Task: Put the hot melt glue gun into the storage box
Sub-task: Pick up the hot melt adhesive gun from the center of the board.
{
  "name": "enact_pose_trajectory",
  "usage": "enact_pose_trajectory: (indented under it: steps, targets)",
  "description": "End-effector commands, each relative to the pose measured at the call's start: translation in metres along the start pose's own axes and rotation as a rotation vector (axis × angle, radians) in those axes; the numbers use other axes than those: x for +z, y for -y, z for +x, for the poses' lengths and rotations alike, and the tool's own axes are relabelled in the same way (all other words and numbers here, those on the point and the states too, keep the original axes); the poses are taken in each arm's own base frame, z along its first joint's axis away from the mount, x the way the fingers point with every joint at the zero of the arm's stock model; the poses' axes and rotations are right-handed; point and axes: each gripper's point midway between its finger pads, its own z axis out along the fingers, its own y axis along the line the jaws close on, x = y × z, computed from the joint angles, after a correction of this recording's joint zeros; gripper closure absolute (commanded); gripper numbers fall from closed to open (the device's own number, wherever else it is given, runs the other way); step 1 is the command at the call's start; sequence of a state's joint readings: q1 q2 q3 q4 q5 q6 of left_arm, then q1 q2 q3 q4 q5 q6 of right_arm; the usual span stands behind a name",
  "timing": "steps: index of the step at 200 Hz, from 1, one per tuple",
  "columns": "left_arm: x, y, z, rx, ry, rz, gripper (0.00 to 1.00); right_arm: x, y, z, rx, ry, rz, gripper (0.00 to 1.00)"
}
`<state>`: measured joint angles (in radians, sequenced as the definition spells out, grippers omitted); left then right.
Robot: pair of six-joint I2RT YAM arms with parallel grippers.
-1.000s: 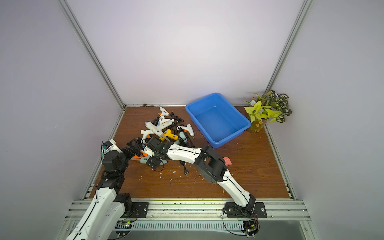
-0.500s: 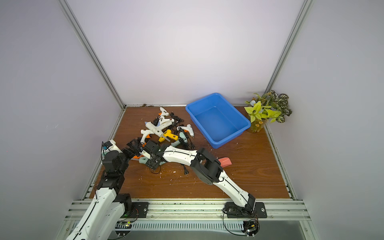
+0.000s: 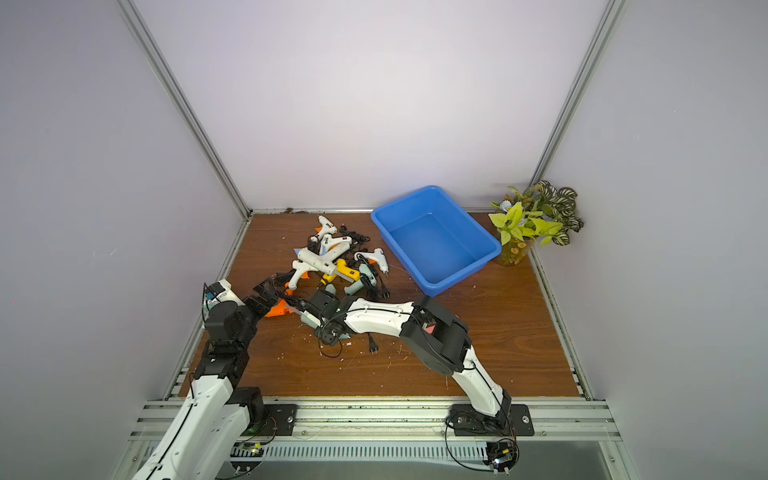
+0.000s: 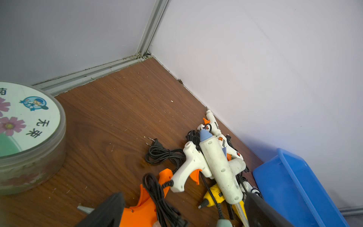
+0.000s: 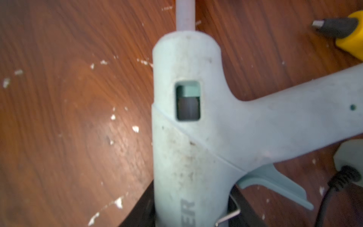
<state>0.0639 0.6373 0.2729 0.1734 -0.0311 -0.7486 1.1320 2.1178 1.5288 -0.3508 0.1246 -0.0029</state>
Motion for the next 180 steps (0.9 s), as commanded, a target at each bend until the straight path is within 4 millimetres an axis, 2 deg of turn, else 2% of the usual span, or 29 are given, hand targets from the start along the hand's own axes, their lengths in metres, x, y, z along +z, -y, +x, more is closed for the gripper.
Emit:
enact_pose_trajectory:
  steps: [1, 12, 58, 114, 150, 180]
  targets:
    - [-0.002, 0.004, -0.012, -0.007, 0.027, 0.001, 0.0, -0.053, 0.013, -0.032, 0.05, 0.146, 0.022, 0.94]
    - [-0.002, 0.005, -0.013, -0.006, 0.026, 0.002, 0.0, -0.069, 0.015, -0.036, 0.053, 0.185, 0.021, 1.0]
    - [0.001, 0.008, -0.012, -0.006, 0.008, 0.008, 0.0, -0.141, 0.015, -0.058, 0.065, 0.377, -0.036, 1.0]
    - [0.006, 0.012, -0.007, 0.008, -0.02, 0.028, 0.0, -0.215, 0.009, -0.087, 0.079, 0.606, -0.203, 1.0]
    - [0.008, 0.015, -0.007, 0.017, -0.02, 0.04, 0.0, -0.277, 0.027, -0.109, 0.109, 0.798, -0.285, 1.0]
    - [0.008, 0.019, -0.008, 0.019, -0.022, 0.062, 0.0, -0.315, 0.044, -0.123, 0.124, 0.904, -0.275, 1.0]
